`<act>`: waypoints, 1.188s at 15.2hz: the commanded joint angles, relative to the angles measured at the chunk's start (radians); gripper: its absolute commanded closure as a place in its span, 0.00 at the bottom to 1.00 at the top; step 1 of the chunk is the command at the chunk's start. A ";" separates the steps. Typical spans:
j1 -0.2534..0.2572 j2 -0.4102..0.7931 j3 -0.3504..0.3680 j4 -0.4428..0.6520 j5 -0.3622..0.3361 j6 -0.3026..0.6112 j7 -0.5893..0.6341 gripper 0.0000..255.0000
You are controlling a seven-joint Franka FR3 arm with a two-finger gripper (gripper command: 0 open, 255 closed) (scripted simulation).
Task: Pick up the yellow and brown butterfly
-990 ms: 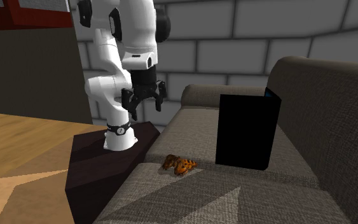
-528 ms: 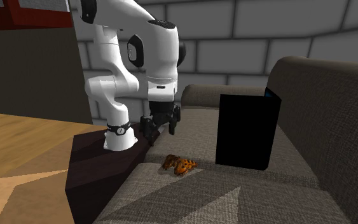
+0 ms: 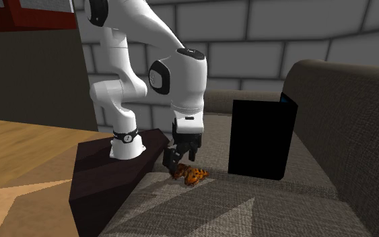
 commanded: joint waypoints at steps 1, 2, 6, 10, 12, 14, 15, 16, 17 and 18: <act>0.001 0.023 0.001 -0.006 -0.005 0.029 0.005 0.00; 0.001 0.033 0.001 -0.010 -0.006 0.043 0.006 0.00; 0.001 0.058 0.000 -0.019 -0.012 0.078 0.010 0.00; 0.002 0.058 0.001 -0.019 -0.012 0.077 0.011 1.00; 0.002 0.058 0.001 -0.019 -0.012 0.077 0.011 1.00; 0.002 0.058 0.001 -0.019 -0.012 0.077 0.011 1.00; 0.002 0.058 0.001 -0.019 -0.012 0.077 0.011 1.00; 0.001 0.058 0.000 -0.019 -0.012 0.078 0.010 1.00; 0.001 0.048 0.001 -0.016 -0.010 0.064 0.008 1.00; 0.001 0.038 0.001 -0.012 -0.008 0.051 0.007 1.00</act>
